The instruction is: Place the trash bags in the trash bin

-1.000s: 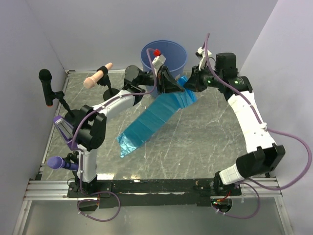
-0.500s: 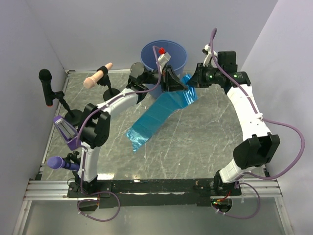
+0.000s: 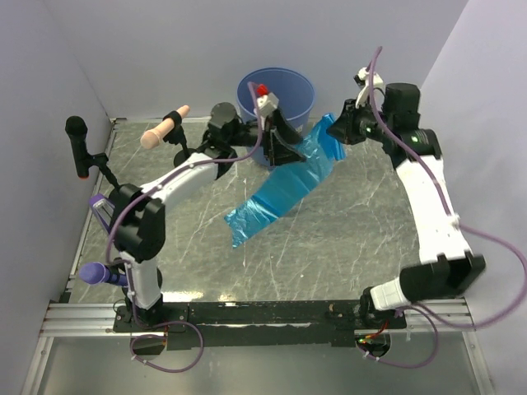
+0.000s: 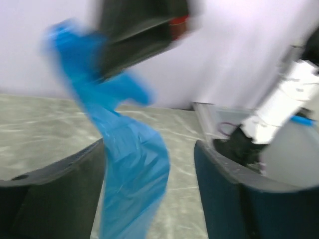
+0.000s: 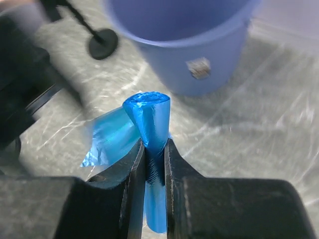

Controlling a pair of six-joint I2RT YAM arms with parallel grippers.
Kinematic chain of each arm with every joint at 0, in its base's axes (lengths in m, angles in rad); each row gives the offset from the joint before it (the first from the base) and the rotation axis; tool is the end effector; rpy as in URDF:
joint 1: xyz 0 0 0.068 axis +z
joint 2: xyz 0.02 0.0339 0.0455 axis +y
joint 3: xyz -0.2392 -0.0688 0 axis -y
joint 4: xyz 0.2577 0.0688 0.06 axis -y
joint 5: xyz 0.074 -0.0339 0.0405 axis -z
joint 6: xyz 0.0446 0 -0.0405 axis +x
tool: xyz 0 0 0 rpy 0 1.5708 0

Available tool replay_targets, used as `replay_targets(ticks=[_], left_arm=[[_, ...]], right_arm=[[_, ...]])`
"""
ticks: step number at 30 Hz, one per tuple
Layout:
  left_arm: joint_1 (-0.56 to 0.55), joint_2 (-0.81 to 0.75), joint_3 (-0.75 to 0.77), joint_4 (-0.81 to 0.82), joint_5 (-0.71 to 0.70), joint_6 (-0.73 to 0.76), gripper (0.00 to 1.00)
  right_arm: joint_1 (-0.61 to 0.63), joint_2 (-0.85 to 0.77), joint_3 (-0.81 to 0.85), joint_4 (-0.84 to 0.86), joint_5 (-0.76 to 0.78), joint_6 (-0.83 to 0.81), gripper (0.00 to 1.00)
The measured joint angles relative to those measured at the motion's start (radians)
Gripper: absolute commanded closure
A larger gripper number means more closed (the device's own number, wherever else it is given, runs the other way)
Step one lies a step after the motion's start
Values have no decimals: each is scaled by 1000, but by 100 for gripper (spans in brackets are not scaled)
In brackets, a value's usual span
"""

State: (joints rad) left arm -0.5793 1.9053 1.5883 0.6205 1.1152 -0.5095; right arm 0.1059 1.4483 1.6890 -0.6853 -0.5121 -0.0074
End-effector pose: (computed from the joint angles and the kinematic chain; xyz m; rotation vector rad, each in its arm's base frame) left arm 0.3559 -0.2807 0.3441 1.1108 1.2197 -1.5575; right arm 0.3245 0.0565 0.4221 -0.4374 1.9522 0.5775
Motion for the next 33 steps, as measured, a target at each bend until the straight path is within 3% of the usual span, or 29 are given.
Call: replay_targets(ticks=[3,7,18,21,26,30,33], left_arm=[[27,-85,-65,-26,-80,90,18],[34,-111,-89,37,-123,104,15],[-2,-43,-71,208,-145,37,17],[-10,-11,-37,229,-143,7,25],[-32,9,-12,261,-143,-32,47],[-50,11,-12,293,-142,-58,50],[-56,11,-12,310,-145,-79,58]], right_arm=[[54,-114,-5,2,-20,-64,100],[130,-208,18,-11,-52,-118,100],[161,-146,167,-117,-56,-175,100],[163,-135,174,-140,-55,-182,100],[163,-130,181,-159,-54,-185,100],[163,-129,190,-166,-53,-187,100],[163,-129,190,-166,-53,-188,100]])
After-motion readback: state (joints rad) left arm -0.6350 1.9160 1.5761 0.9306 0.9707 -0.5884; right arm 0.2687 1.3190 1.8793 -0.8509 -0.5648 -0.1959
